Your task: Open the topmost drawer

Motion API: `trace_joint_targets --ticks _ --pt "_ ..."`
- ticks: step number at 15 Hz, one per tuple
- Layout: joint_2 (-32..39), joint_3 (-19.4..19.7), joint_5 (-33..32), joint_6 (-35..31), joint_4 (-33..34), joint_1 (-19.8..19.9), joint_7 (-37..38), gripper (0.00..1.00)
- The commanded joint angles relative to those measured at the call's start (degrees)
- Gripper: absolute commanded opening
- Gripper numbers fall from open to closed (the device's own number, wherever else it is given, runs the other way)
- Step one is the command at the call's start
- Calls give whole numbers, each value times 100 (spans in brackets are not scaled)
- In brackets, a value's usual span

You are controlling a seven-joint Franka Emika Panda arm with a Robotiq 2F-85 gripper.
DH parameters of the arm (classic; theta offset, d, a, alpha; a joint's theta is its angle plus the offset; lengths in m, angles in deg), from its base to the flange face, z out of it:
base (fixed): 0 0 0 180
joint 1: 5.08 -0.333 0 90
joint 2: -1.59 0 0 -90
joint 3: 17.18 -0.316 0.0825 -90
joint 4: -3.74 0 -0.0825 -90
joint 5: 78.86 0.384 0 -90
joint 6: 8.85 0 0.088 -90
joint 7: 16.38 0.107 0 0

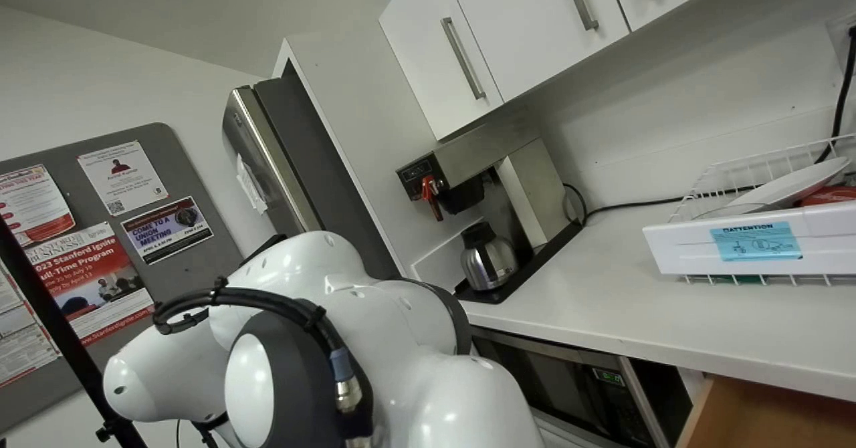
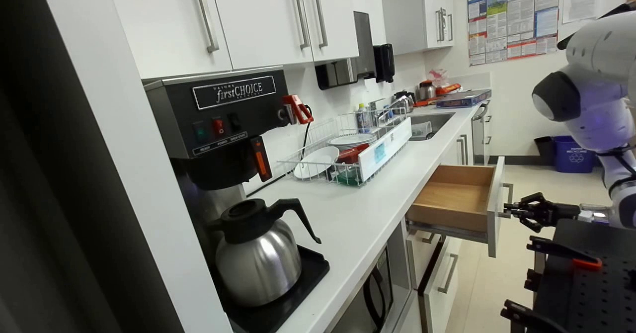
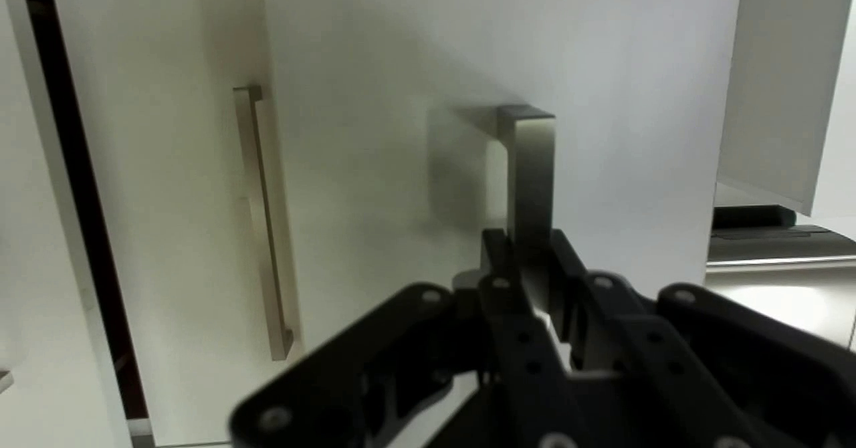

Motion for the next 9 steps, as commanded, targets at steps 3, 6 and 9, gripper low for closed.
trace_joint_targets --ticks 3,6,9 --pt "574 31 -37 -717 697 540 180 4" --pt "521 -5 -195 -741 714 678 180 4" --pt "396 -11 -352 -774 644 678 122 4"
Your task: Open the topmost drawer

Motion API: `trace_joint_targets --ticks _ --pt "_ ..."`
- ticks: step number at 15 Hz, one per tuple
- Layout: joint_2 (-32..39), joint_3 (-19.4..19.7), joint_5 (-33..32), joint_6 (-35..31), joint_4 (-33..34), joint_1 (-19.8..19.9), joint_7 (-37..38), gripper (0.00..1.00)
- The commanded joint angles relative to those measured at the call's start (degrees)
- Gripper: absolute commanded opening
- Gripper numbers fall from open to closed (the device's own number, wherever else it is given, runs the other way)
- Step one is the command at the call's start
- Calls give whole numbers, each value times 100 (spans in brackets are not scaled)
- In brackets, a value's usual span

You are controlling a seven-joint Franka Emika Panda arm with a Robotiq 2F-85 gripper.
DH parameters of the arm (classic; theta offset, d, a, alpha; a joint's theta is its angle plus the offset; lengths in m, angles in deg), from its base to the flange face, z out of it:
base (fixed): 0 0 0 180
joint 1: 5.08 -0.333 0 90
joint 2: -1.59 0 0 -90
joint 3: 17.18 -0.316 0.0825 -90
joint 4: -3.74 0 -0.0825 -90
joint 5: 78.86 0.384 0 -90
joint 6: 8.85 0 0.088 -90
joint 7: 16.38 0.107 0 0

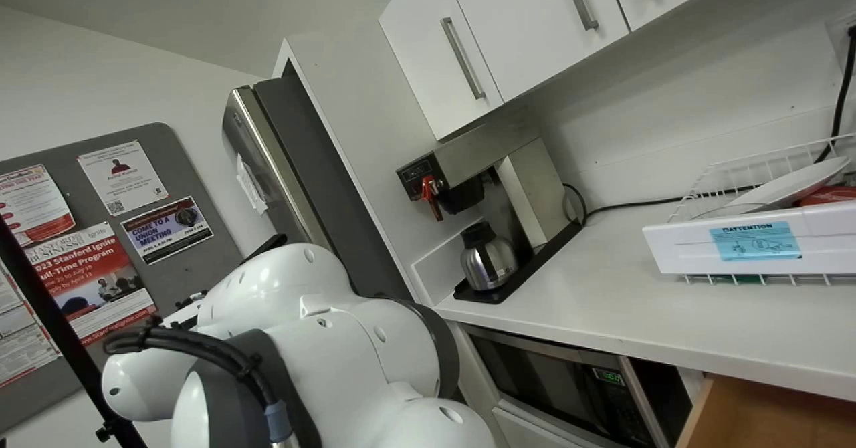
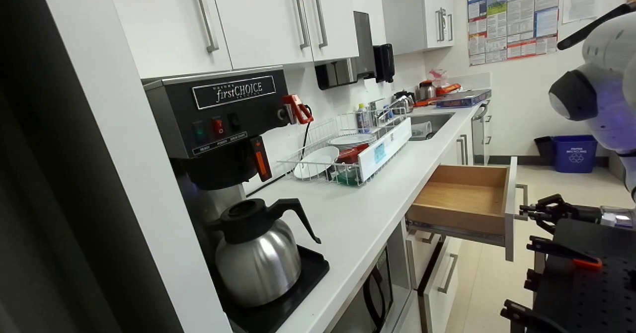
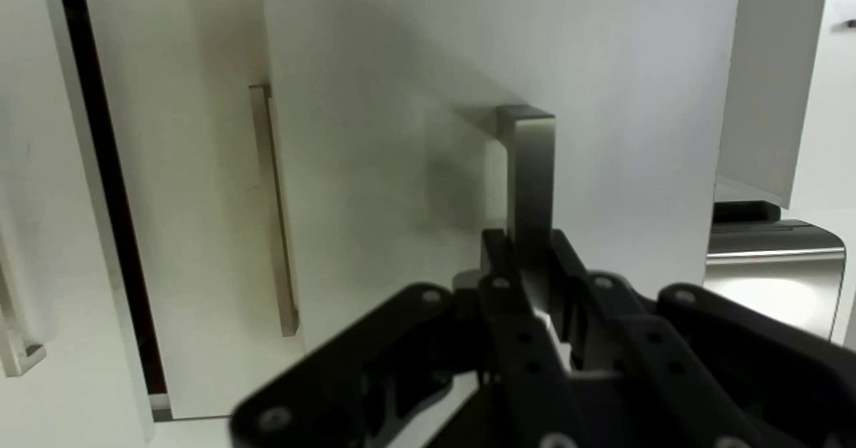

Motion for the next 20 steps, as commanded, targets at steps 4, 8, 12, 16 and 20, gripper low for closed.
trace_joint_targets --ticks 4,8,12,16,20 --pt "213 3 138 -873 351 77 155 4" --pt "165 23 90 -911 294 54 135 47" --pt "5 82 -84 -1033 168 59 29 77" --pt "-268 307 -464 -1037 -117 54 -134 100" --pt "-538 523 -1129 -707 -242 285 -402 100"
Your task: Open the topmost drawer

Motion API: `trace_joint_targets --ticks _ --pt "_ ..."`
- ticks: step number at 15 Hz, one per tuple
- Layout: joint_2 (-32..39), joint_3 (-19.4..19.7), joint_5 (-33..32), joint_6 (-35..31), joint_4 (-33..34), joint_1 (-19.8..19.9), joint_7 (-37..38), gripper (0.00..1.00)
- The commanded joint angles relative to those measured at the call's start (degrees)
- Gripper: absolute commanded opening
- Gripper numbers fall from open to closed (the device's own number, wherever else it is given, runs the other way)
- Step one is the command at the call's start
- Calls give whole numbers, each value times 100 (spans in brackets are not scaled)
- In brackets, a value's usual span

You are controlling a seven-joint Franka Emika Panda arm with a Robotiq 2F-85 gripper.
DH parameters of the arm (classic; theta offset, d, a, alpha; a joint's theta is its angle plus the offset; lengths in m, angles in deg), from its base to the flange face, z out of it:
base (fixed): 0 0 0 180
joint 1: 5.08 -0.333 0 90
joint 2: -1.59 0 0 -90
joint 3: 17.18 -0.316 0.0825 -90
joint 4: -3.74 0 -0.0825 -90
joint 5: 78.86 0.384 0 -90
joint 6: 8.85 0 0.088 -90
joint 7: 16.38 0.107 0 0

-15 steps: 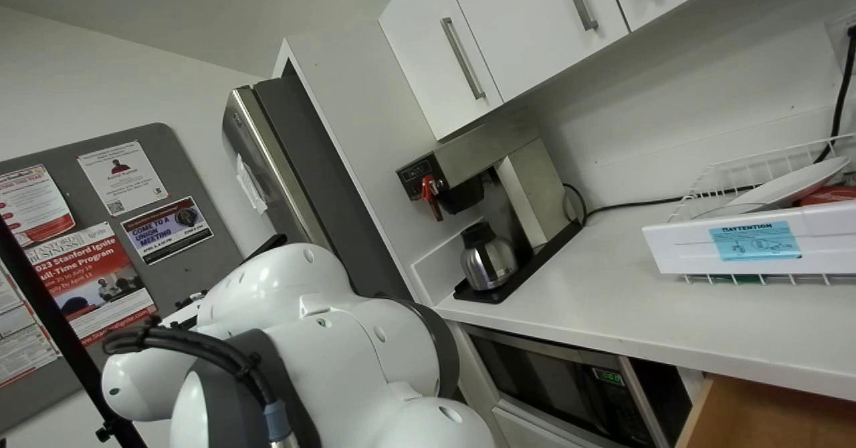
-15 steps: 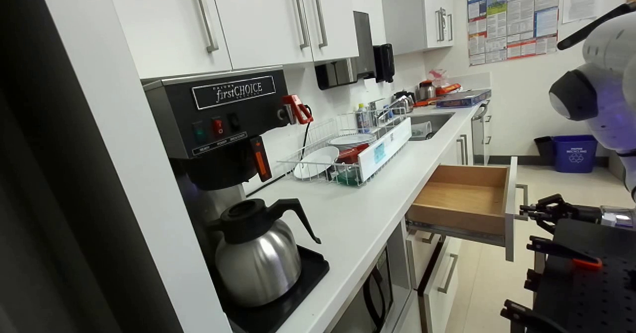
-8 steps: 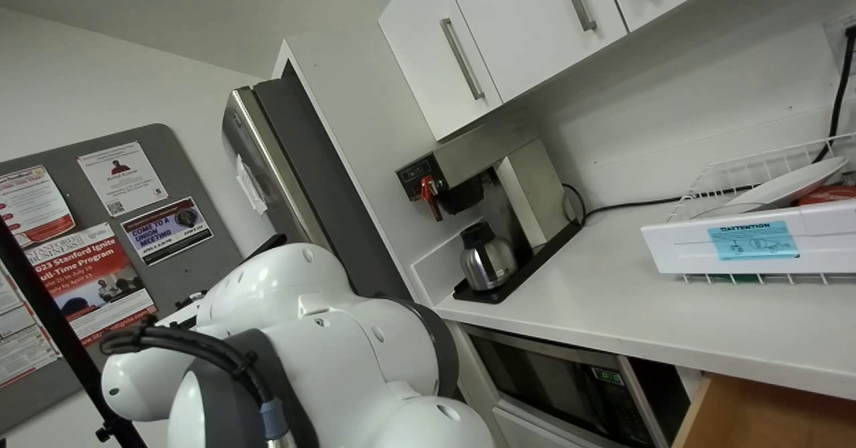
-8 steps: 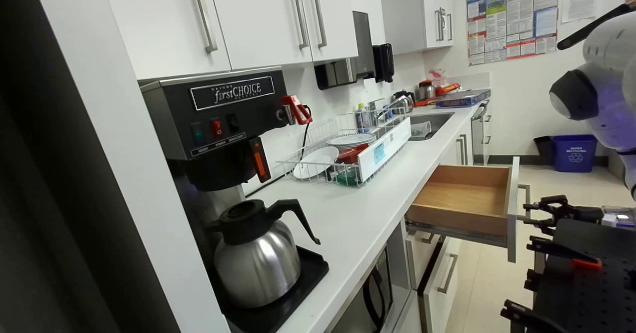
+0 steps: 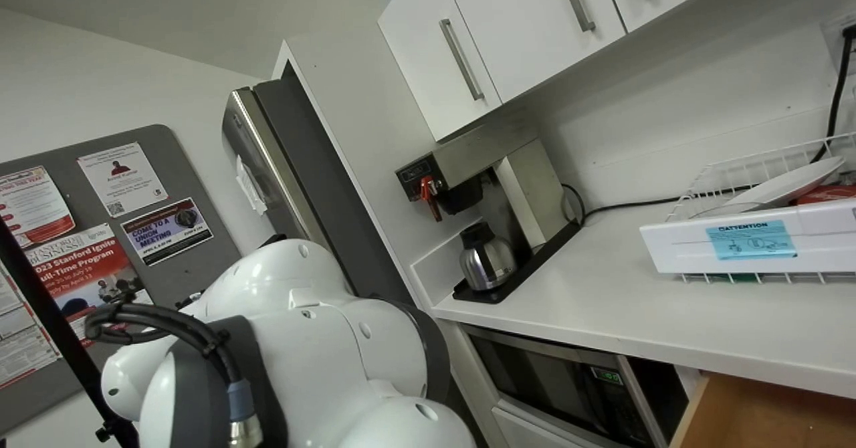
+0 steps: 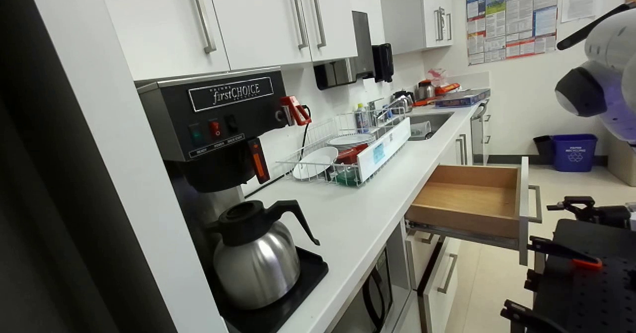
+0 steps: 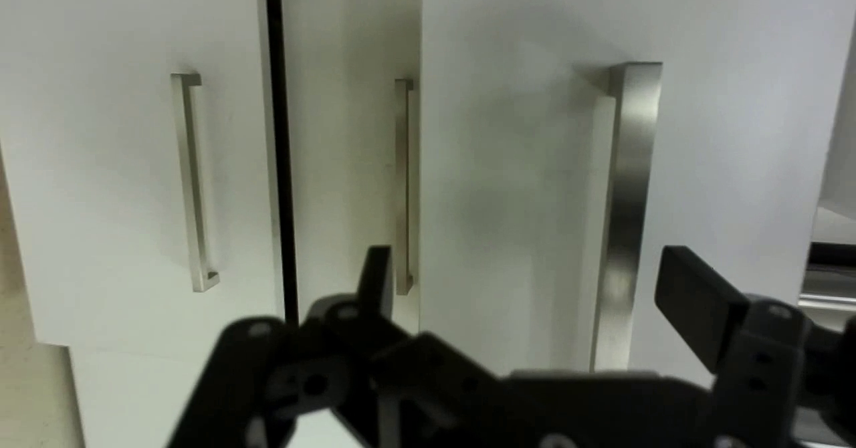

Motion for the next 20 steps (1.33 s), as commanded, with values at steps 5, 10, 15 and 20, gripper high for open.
trace_joint_targets --ticks 5,10,15,20 --pt "-1044 -100 -1304 400 -718 441 -690 100" --pt "-1976 -49 -1423 -21 -1753 124 -704 100" --pt "-1853 -199 -1579 123 -1422 311 -554 100" --pt "-2267 -73 -1572 -73 -1887 138 -725 100"
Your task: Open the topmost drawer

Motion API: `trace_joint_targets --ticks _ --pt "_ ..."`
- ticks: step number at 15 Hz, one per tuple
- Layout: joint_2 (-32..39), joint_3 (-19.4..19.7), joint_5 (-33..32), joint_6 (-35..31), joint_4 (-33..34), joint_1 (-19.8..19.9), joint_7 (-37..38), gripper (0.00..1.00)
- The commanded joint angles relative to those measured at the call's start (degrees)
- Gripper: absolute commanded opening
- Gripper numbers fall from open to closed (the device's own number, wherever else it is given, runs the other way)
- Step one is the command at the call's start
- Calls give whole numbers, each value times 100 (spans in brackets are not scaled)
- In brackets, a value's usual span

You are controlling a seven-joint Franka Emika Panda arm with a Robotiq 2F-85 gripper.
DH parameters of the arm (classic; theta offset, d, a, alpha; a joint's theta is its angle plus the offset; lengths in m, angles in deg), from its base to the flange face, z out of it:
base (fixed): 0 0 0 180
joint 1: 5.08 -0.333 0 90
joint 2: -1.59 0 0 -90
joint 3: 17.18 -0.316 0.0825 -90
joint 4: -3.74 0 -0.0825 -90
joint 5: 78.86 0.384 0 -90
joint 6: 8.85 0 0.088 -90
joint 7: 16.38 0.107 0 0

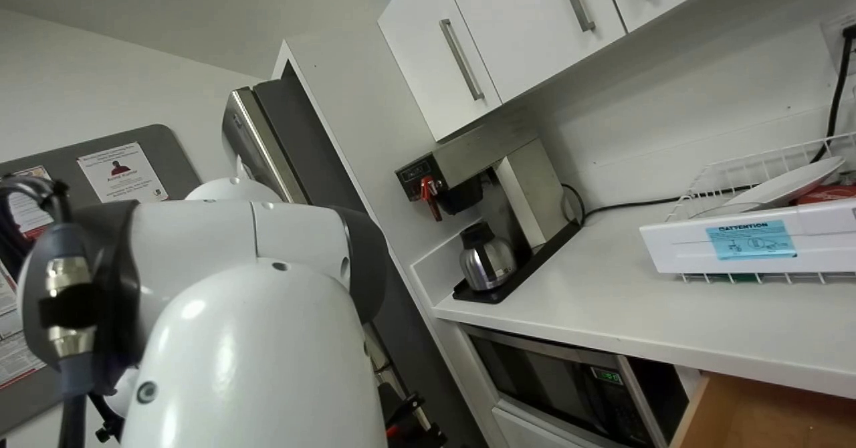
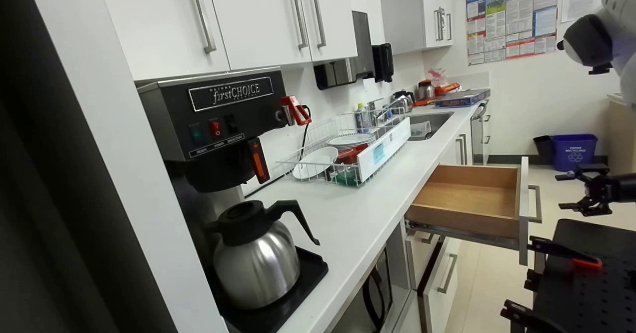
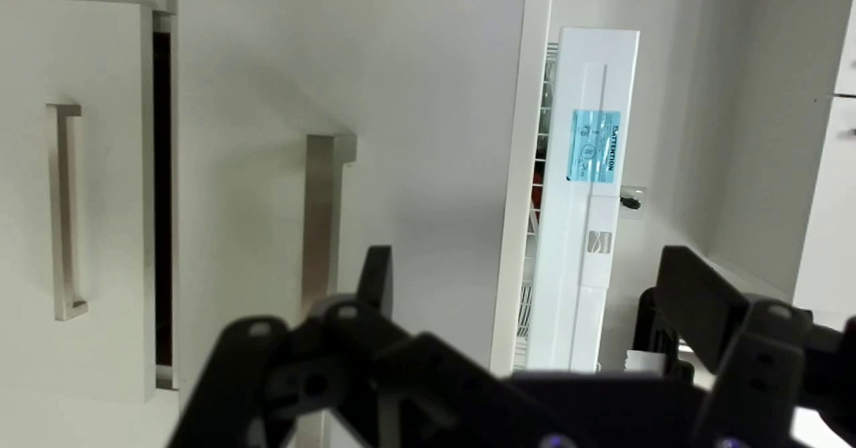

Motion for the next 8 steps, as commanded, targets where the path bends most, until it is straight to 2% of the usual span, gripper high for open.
trace_joint_targets --ticks 1,8 --pt "-632 26 -124 -354 -559 -48 -237 100" --pt "-2135 535 -243 -1397 -2079 -710 -766 100"
